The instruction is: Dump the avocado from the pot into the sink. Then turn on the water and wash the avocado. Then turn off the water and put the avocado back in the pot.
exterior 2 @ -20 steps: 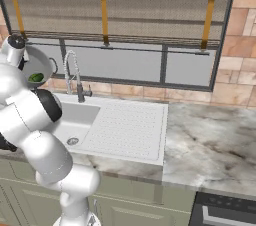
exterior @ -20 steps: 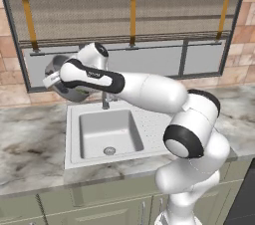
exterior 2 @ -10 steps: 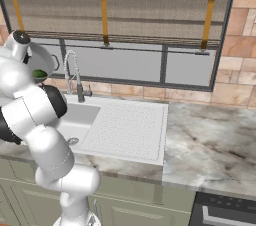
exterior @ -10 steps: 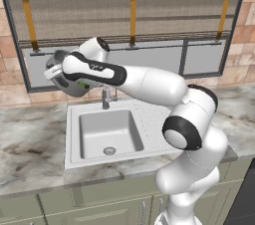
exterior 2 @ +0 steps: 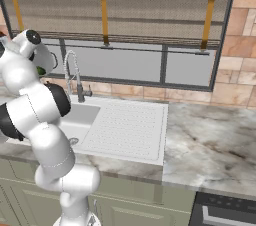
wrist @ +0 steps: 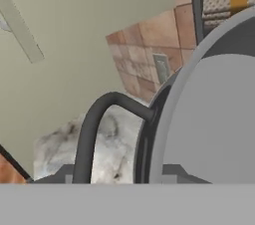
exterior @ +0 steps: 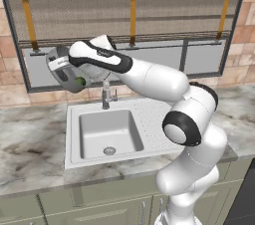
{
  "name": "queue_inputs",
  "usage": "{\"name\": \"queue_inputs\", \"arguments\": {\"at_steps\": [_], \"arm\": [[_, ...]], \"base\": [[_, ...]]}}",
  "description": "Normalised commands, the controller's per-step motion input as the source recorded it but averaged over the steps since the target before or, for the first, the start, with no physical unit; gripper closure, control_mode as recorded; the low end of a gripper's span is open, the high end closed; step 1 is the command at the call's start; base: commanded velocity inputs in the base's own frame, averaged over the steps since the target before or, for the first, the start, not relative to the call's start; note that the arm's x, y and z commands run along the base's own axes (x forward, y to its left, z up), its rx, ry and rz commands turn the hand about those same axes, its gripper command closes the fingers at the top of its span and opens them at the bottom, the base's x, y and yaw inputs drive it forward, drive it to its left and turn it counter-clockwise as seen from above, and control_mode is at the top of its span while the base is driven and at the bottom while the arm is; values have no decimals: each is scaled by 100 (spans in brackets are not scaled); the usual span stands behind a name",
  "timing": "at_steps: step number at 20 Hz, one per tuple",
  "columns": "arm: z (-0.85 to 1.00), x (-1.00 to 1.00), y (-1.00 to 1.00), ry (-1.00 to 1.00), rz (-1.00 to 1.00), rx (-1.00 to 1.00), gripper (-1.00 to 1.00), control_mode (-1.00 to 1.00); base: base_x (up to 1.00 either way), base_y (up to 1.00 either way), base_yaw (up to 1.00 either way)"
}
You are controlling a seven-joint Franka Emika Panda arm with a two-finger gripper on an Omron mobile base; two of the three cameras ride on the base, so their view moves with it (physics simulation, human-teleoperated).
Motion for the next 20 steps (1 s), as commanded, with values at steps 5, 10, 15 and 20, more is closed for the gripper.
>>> {"name": "queue_inputs", "arguments": {"at_steps": [5, 10, 15, 20], "arm": [[11, 2, -26, 0, 2, 11, 100, -100], [9, 19, -16, 0, 1, 11, 100, -100], [22, 19, -9, 0, 3, 14, 100, -100], [42, 17, -14, 0, 2, 12, 100, -100]], "base": [[0, 0, 0], [0, 0, 0], [0, 0, 0], [0, 0, 0]]}}
